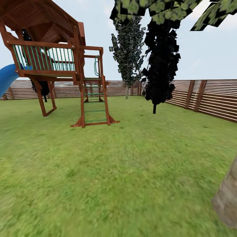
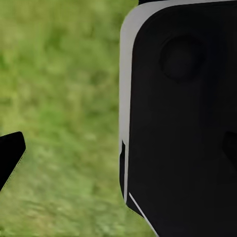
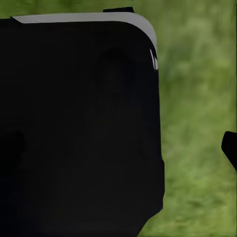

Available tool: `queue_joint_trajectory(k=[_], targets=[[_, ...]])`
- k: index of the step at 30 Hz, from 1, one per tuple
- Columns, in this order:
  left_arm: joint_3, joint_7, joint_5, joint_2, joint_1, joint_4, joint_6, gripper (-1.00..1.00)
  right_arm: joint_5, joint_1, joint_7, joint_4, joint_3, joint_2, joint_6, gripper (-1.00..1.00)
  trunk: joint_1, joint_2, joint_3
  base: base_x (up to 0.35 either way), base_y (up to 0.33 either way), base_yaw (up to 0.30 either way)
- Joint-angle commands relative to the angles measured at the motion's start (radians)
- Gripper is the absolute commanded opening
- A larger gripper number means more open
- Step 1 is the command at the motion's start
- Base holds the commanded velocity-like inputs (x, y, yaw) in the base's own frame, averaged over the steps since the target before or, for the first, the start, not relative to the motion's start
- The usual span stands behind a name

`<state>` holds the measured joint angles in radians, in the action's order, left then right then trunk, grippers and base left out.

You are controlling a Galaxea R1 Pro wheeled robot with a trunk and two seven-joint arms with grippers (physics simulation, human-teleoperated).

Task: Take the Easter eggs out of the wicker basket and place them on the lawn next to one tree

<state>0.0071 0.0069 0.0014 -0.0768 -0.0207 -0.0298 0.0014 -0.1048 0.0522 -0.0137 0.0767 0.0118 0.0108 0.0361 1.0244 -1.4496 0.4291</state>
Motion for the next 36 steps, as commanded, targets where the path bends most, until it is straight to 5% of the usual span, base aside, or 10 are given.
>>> queue_joint_trajectory(k=[1, 36], targets=[[0.001, 0.001, 0.000, 0.000, -0.001, -0.002, 0.000, 1.00, -0.010, 0.002, 0.000, 0.003, 0.002, 0.000, 0.005, 1.00, 0.001, 0.000, 0.000, 0.328, 0.000, -0.099], [0.001, 0.001, 0.000, 0.000, -0.001, -0.002, 0.000, 1.00, -0.007, 0.002, 0.000, 0.003, 0.003, -0.004, 0.005, 1.00, 0.001, 0.000, -0.006, 0.328, 0.000, -0.046]])
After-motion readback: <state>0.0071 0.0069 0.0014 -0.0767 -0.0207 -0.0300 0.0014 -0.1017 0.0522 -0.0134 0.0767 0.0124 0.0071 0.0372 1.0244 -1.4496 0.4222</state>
